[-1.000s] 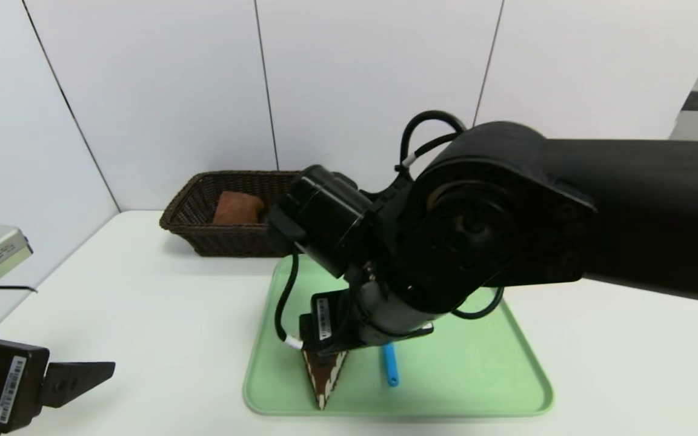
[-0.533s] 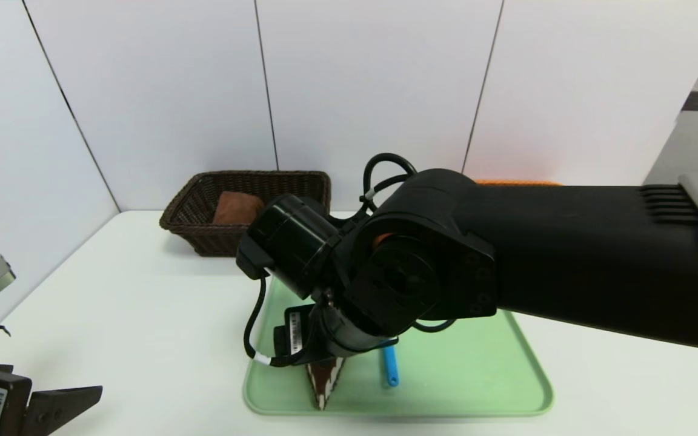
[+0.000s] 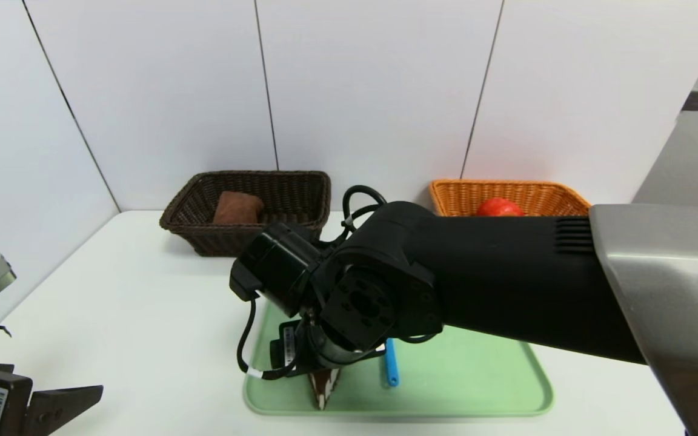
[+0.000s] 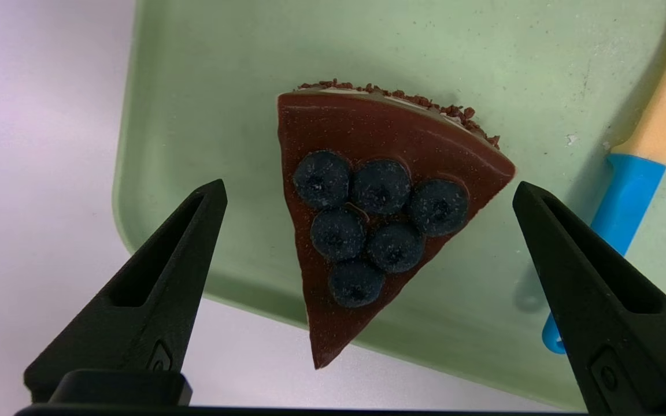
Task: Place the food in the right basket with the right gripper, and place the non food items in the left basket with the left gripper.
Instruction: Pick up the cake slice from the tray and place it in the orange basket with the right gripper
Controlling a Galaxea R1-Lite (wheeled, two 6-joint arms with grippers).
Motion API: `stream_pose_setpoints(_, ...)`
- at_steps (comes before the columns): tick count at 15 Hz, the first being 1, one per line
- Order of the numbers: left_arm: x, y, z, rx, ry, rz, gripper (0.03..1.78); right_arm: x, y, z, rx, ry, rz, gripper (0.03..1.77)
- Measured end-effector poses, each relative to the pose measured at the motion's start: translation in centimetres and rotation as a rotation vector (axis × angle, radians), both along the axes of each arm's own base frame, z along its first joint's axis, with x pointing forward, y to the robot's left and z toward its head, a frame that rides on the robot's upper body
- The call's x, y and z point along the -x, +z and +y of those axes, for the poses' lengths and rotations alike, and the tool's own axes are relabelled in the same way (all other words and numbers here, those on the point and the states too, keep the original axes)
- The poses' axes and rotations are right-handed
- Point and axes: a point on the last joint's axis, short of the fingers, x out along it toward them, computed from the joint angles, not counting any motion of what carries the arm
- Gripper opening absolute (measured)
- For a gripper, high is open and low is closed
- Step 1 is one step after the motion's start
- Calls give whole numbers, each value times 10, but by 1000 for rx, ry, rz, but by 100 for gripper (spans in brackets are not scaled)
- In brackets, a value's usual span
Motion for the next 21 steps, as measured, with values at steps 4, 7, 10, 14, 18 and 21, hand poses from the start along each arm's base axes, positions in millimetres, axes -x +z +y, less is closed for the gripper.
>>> stream_pose_setpoints(4,0,0,0,-2,-1,1,169,-2,-9,3,18,-1,9,171)
stream_pose_setpoints(7,0,0,0,-2,-1,2,169,-4,-14,3,30,-5,12,171)
stream_pose_setpoints(10,0,0,0,-2,-1,2,169,-6,-17,4,39,-8,16,171)
stream_pose_setpoints(14,0,0,0,-3,-3,1,169,-7,-18,4,49,-18,2,148)
stream_pose_setpoints(18,0,0,0,-3,-2,2,169,-7,-18,3,52,-22,0,94)
stream_pose_setpoints(21,-1,0,0,-3,-3,4,169,-6,-15,2,46,-21,2,67)
